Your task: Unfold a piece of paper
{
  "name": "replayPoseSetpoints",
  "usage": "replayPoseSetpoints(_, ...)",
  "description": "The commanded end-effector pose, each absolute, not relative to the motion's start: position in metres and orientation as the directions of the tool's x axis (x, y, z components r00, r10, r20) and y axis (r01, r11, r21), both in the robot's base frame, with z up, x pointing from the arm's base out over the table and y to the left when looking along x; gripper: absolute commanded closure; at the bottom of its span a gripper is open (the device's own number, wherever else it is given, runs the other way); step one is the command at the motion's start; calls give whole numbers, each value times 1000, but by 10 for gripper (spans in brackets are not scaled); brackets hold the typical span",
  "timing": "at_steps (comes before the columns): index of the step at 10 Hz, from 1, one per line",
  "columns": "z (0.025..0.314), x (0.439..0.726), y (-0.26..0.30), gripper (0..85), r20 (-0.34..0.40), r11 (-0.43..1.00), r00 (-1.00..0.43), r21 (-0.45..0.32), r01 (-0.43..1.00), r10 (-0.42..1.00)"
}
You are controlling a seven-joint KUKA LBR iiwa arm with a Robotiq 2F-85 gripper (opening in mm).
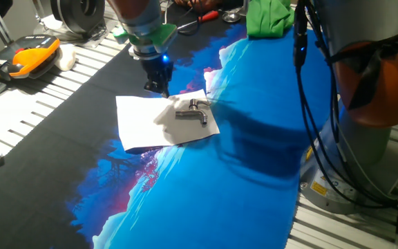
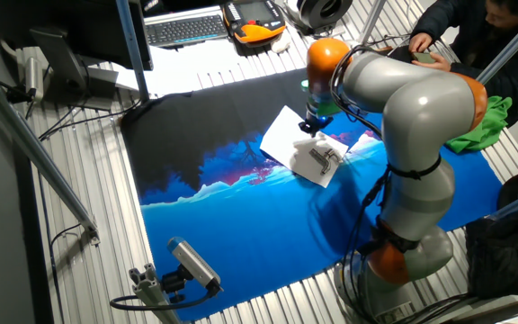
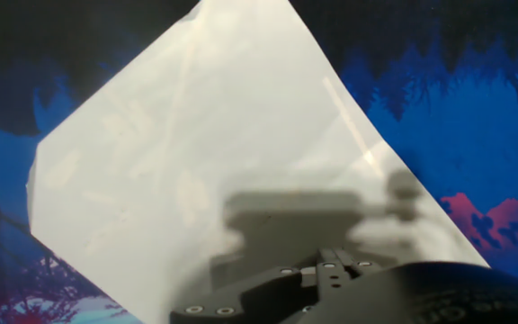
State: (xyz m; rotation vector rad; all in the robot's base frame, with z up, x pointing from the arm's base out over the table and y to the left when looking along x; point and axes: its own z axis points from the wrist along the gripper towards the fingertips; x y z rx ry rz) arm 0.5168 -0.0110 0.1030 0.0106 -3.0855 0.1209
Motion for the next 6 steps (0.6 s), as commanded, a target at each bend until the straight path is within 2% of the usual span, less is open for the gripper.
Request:
replayPoseSetpoints(1, 103, 516, -12, 850, 53, 997, -999, -75, -11, -7)
replayPoseSetpoints(6, 102, 516, -10, 850, 39, 998, -999, -55, -3, -1)
